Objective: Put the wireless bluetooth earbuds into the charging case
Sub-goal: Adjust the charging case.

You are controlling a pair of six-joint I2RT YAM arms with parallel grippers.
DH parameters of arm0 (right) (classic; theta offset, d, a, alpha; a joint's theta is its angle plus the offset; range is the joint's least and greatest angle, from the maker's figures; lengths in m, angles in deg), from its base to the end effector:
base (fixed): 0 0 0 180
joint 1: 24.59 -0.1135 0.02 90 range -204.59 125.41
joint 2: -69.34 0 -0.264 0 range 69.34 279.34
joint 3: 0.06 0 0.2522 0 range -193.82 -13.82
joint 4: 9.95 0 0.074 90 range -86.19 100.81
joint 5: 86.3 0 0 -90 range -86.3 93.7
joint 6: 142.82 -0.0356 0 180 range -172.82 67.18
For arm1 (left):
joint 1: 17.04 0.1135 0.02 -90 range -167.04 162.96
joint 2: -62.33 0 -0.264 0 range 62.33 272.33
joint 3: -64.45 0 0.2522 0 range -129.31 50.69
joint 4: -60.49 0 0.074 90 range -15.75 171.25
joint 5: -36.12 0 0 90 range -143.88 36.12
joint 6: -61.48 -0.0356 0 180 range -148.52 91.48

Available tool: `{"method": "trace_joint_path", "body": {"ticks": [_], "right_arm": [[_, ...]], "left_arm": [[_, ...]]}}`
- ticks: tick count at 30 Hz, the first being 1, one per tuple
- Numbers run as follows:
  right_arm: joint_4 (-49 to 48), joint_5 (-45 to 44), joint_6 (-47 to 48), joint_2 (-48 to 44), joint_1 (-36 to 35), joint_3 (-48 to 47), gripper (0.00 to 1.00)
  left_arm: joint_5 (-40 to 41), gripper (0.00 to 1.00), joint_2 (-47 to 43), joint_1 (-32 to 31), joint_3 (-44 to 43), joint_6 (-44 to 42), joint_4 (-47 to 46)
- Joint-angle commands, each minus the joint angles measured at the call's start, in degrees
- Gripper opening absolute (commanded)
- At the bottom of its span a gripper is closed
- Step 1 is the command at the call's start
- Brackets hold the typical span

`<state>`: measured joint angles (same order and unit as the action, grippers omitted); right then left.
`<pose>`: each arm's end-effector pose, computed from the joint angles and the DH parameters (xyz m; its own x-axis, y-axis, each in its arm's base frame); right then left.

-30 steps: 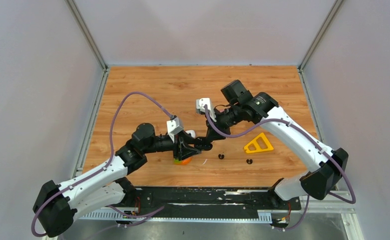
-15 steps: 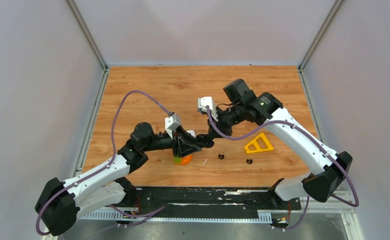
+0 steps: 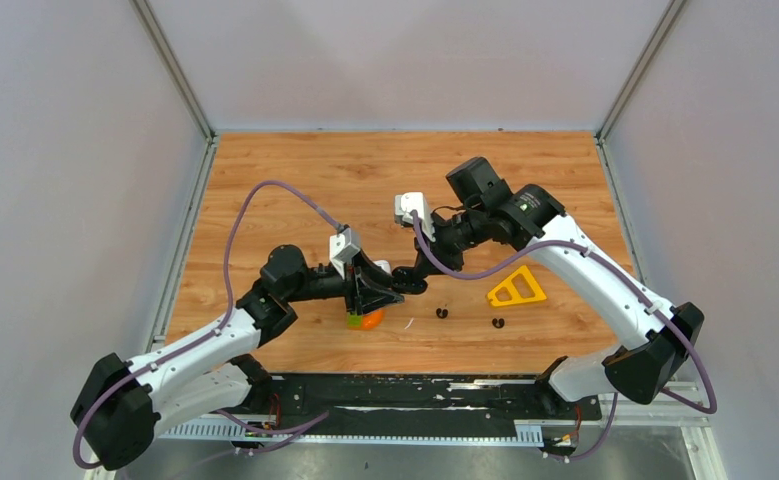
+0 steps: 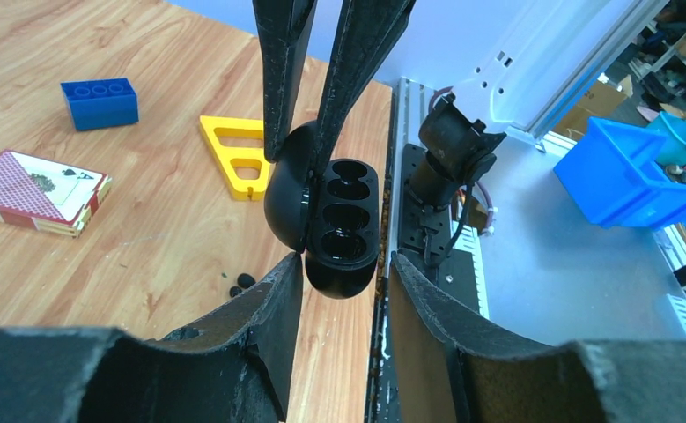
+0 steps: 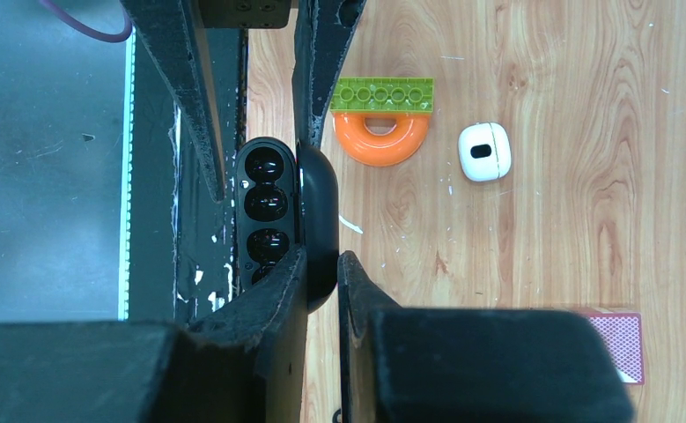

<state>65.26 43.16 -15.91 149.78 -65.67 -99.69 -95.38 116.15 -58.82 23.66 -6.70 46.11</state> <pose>0.1895 0.1952 0.3726 -0.0343 -0.6450 -0.7634 -0.9951 -0.0485 0.0857 0.1413 -0.1578 0.2721 -0.3528 -0.0581 -0.9339 0.9284 0.1029 -0.3571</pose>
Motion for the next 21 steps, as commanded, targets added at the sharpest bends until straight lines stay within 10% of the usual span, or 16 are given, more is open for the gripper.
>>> {"method": "trace_joint_path", "body": {"ticks": [1, 21], "right_arm": [[-1.2, 0.8, -0.6, 0.3, -0.5, -2.8, 0.1], [-1.2, 0.1, -0.6, 0.6, -1.2, -2.5, 0.15]], "left_arm": [[-1.0, 0.47, 0.5, 0.3, 0.0, 0.6, -3.8], [-2.3, 0.22, 1.9, 0.3, 0.0, 1.7, -6.3]]}}
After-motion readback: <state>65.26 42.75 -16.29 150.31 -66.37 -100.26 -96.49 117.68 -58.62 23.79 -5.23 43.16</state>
